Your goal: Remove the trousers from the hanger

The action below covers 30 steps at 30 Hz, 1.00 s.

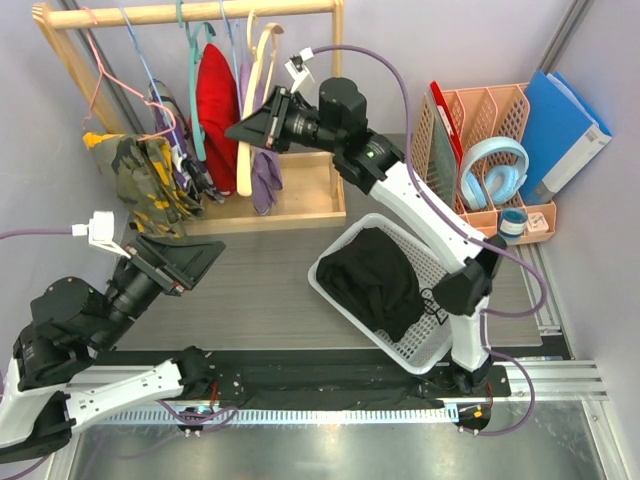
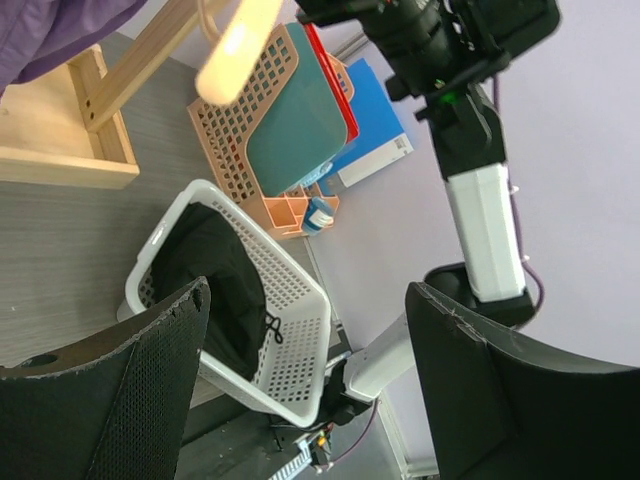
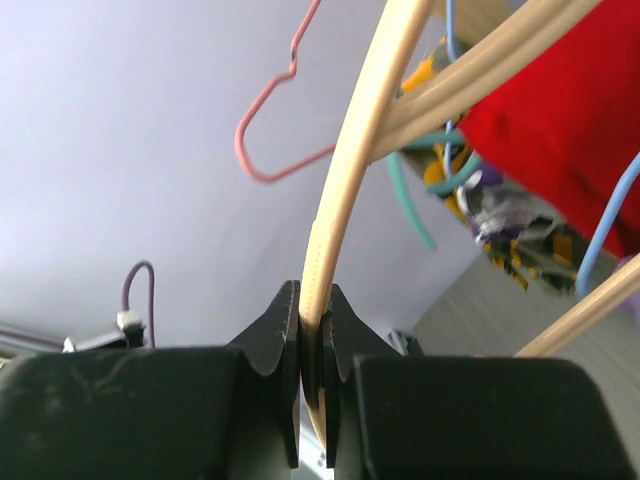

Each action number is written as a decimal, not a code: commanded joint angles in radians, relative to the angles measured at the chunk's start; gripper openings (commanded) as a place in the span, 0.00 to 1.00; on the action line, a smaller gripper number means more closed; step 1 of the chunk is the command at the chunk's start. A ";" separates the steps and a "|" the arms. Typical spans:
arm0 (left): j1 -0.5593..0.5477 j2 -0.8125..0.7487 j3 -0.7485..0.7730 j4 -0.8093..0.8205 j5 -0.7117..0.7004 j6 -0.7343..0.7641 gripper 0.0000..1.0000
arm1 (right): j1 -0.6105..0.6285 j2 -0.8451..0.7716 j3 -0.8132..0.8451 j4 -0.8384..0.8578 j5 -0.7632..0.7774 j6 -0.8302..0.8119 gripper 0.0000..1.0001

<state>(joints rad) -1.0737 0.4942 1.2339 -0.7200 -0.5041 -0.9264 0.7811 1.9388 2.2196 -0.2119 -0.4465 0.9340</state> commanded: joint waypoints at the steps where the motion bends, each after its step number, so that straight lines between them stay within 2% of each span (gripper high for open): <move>1: -0.003 -0.032 -0.004 -0.039 -0.016 0.028 0.79 | -0.035 0.092 0.188 0.025 -0.021 0.029 0.01; 6: -0.003 -0.055 -0.007 -0.070 -0.021 0.020 0.79 | -0.055 0.176 0.316 0.069 0.012 0.037 0.01; 14: -0.003 -0.059 -0.054 -0.058 0.022 0.003 0.79 | -0.086 0.226 0.330 0.160 0.022 0.085 0.01; 30: -0.003 -0.060 -0.076 -0.038 0.038 -0.009 0.79 | -0.135 0.275 0.305 0.189 0.052 0.244 0.01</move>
<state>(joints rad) -1.0737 0.4362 1.1648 -0.7811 -0.4774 -0.9337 0.6460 2.2246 2.5031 -0.0677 -0.4065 1.1172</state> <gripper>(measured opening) 0.789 0.116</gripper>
